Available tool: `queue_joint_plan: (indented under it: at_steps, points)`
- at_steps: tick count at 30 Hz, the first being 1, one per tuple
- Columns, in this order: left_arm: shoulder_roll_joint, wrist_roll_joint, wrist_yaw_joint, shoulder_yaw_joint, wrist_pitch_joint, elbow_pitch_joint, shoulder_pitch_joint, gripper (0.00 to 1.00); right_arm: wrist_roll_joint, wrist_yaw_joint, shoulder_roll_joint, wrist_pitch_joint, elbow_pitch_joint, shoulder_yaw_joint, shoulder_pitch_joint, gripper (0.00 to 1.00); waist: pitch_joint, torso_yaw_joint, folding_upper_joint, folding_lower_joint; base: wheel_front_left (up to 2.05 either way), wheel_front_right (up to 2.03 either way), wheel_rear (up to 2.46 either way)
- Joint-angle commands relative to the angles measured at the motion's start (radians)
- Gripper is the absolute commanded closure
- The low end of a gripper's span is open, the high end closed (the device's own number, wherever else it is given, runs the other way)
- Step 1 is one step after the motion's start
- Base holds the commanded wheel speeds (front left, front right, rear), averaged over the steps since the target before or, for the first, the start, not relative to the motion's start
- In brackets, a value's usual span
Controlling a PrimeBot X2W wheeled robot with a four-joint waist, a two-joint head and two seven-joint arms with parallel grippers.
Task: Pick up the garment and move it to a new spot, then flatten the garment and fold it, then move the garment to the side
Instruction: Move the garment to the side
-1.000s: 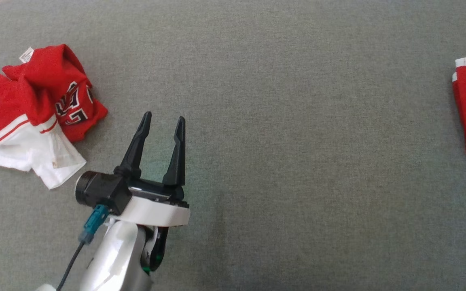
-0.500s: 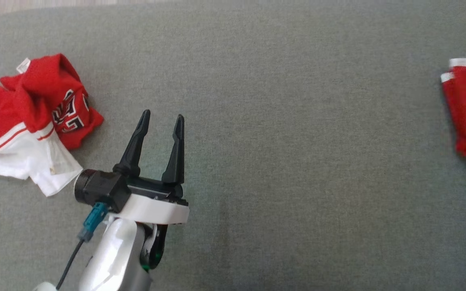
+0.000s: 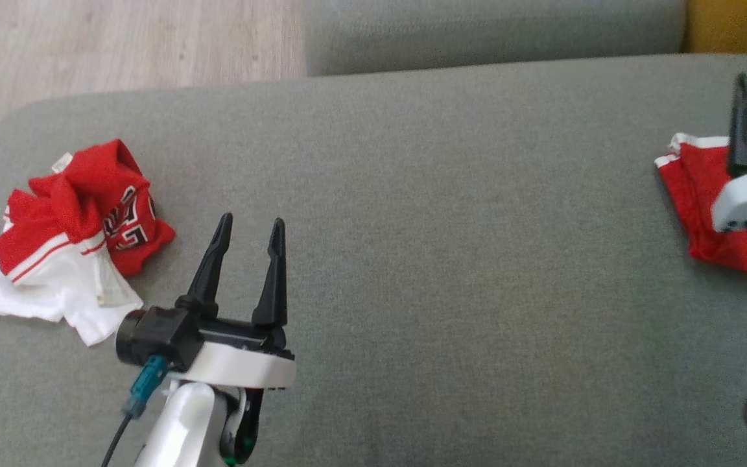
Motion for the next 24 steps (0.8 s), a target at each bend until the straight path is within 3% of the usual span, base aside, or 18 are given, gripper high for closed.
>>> queue_joint_plan:
  at_steps: [1,5,10,18,24]
  points:
    - [0.004,0.0,0.007,0.047,-0.006,-0.038,-0.011,0.0,0.037,0.002,0.026,-0.014,-0.092,0.035,-0.005,0.0,-0.035,-0.003,0.0,0.0001,0.0,0.0,0.0]
    - [0.004,0.003,0.004,0.063,-0.006,-0.033,0.015,0.0,0.113,0.002,0.122,-0.012,-0.229,0.083,0.065,0.0,-0.075,0.002,0.0,0.0001,0.0,0.0,0.0]
    - [0.004,0.007,0.0,0.068,-0.006,-0.028,0.035,0.0,0.18,0.002,0.17,-0.026,-0.302,0.106,0.15,0.0,-0.093,0.01,0.0,0.0001,0.0,0.0,0.0]
    - [0.004,-0.011,0.002,0.083,-0.006,-0.035,0.072,0.0,0.328,0.002,0.181,-0.108,-0.278,0.214,0.35,0.0,-0.102,0.017,0.0,0.0001,0.0,0.0,0.0]
    - [0.004,-0.016,0.006,0.085,-0.006,-0.04,0.097,0.0,0.378,0.002,0.181,-0.129,-0.282,0.206,0.441,0.0,-0.093,0.02,0.0,0.0001,0.0,0.0,0.0]
